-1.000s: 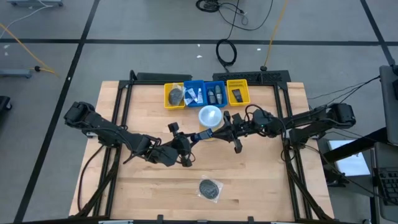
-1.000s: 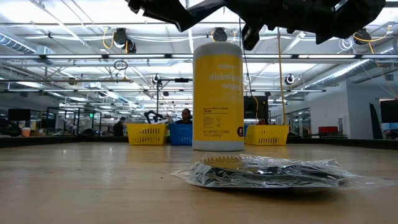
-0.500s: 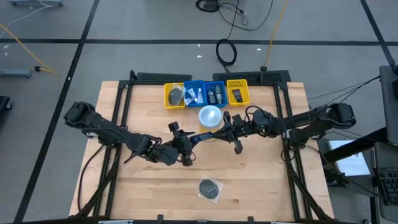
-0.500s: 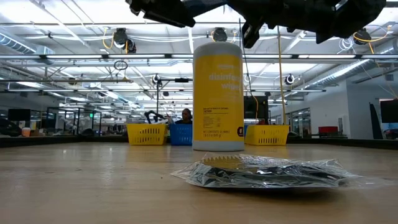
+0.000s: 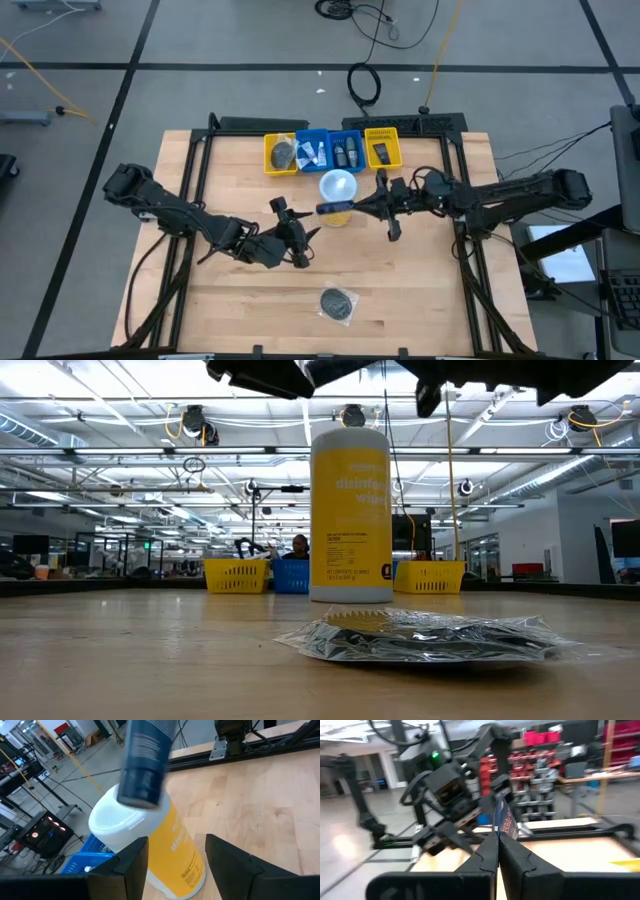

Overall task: Pick & Place Travel size toiletries
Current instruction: Put the shaving cream into the right yellow basket, then put the hairbrush into the left yellow basket

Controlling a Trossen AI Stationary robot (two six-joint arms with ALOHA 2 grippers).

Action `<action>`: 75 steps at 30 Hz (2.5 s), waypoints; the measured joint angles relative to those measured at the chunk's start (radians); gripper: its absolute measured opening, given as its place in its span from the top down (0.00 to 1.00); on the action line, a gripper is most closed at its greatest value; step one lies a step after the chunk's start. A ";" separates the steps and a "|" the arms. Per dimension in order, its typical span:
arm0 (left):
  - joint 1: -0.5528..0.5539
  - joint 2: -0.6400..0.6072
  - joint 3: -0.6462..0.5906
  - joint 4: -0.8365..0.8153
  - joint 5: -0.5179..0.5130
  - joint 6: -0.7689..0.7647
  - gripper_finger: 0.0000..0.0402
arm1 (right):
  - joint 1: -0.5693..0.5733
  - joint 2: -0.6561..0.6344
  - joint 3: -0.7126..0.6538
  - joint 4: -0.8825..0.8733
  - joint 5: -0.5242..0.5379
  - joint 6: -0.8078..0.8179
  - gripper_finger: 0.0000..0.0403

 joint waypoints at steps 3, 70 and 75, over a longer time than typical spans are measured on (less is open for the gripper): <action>0.000 0.000 0.000 0.003 -0.001 0.000 0.51 | 0.000 -0.061 0.000 -0.067 0.068 -0.035 1.00; 0.015 0.000 0.000 0.005 0.026 -0.102 0.51 | -0.590 0.087 -0.001 -0.538 0.489 -0.197 0.85; 0.015 0.000 0.000 0.005 0.026 -0.102 0.51 | -0.590 0.087 -0.001 -0.538 0.489 -0.197 0.79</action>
